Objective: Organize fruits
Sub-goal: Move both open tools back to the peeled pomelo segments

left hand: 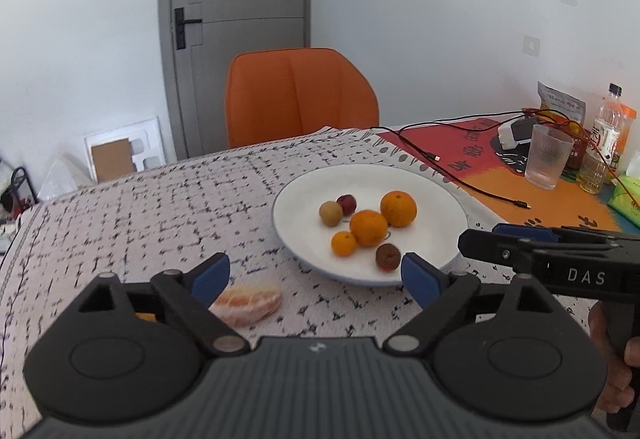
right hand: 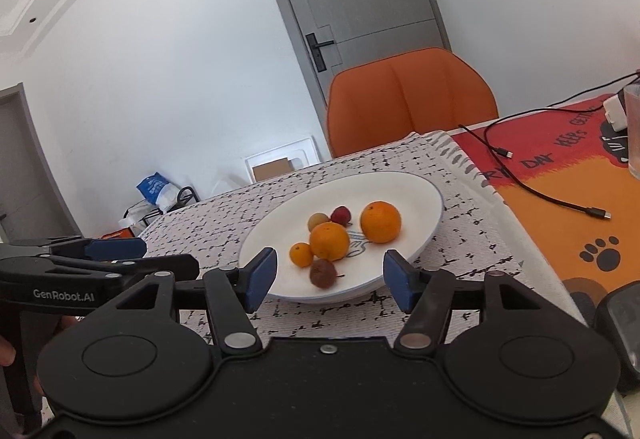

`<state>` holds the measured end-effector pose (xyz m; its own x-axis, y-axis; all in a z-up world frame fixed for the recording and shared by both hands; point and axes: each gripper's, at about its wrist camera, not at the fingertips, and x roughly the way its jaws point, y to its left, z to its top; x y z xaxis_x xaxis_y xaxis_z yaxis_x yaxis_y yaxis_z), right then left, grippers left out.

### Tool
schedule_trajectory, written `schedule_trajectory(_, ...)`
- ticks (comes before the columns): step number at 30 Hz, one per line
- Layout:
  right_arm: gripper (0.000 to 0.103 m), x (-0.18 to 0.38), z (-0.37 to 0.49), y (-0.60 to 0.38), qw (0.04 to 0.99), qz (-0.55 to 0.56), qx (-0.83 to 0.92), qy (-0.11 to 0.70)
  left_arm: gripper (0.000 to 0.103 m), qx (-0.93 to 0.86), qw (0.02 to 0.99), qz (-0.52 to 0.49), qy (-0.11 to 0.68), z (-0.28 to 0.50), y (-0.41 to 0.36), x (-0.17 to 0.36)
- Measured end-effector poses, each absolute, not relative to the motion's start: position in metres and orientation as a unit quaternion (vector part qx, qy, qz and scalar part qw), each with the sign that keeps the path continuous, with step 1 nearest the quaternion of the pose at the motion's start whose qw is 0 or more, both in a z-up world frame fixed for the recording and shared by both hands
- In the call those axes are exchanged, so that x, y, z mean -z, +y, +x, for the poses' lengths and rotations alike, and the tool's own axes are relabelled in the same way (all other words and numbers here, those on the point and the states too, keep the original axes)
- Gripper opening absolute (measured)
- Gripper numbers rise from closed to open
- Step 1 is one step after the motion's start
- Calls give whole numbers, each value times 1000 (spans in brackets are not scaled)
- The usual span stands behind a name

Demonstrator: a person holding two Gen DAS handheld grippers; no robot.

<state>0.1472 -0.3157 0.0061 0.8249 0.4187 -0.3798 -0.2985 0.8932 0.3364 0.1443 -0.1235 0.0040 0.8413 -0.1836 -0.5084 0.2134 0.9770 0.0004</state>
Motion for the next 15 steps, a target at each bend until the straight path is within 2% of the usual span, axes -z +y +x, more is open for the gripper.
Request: schedule_trajectory(15, 63, -13, 137, -304, 945, 124, -214, 216, 92, 78, 959, -27, 272, 99, -92, 4)
